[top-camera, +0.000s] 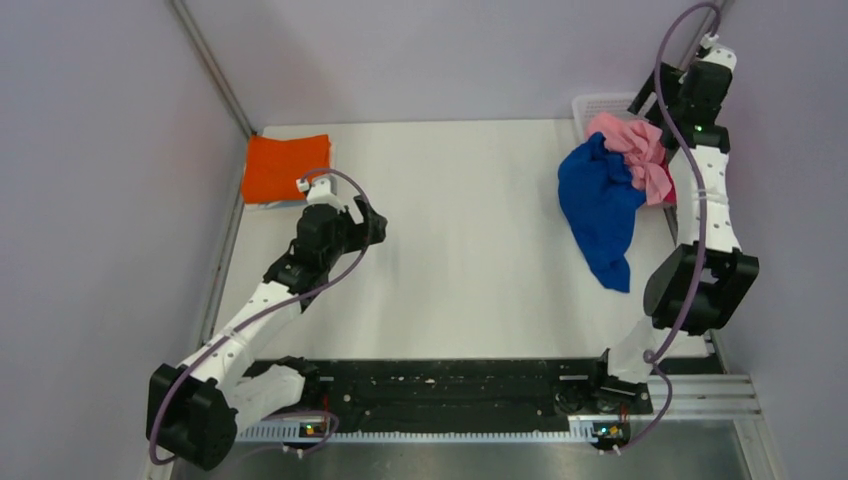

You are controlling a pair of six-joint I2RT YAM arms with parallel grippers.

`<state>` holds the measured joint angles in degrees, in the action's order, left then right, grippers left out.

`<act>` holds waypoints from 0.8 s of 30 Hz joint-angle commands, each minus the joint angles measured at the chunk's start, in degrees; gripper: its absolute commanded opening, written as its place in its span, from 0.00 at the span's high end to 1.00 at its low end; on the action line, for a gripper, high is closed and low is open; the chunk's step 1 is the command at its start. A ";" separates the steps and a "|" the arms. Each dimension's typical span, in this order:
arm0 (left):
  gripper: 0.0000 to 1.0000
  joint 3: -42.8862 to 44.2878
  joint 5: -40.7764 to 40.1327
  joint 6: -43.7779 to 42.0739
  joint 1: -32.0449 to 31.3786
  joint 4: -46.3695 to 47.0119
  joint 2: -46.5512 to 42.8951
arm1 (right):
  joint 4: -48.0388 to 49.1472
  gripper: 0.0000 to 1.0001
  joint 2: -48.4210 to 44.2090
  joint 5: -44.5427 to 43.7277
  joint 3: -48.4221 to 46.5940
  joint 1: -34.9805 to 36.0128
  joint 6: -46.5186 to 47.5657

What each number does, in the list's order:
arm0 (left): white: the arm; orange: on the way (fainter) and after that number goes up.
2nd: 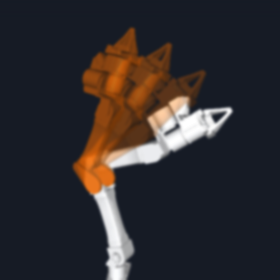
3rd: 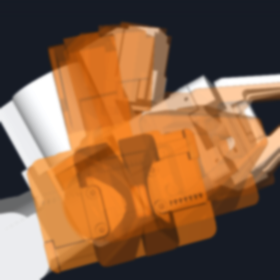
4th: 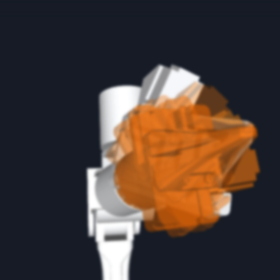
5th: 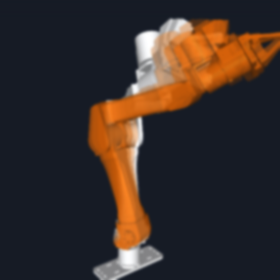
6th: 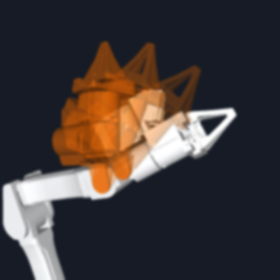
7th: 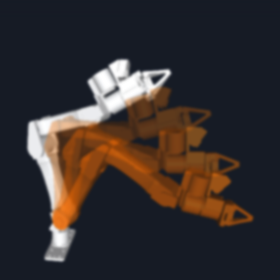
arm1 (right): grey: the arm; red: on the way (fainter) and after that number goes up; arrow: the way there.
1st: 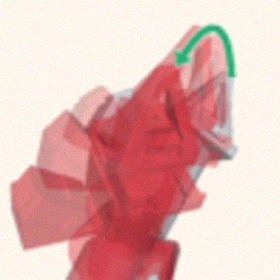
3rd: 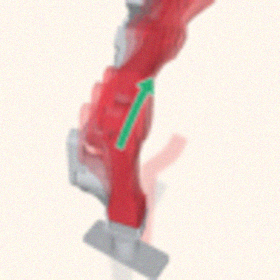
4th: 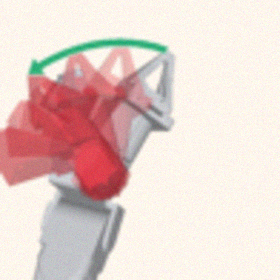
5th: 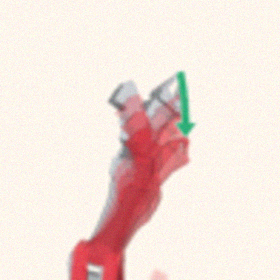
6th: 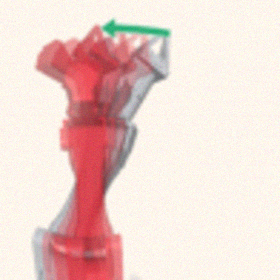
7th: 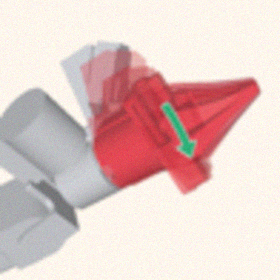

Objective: Fold and stack the t-shirts
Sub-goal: Grab crumpled tshirt from bin with the right arm

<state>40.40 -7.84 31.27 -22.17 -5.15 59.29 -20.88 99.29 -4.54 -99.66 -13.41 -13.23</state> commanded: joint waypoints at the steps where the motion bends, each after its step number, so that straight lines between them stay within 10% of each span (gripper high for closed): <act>1: 0.01 -0.19 0.83 0.72 0.01 1.83 -2.60 | -4.47 0.11 -0.41 4.12 4.47 2.26 -2.97; 16: 0.01 -0.80 0.59 0.45 -0.05 1.90 -3.87 | -11.15 0.31 11.78 1.67 0.92 5.40 -6.73; 24: 0.01 -0.87 -0.34 0.33 -0.01 1.63 -4.22 | -3.28 1.00 9.75 -0.31 6.26 5.41 -10.71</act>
<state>39.97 -7.38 31.59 -22.17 -5.15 56.21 -29.43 111.72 -3.03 -94.67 -7.90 -21.89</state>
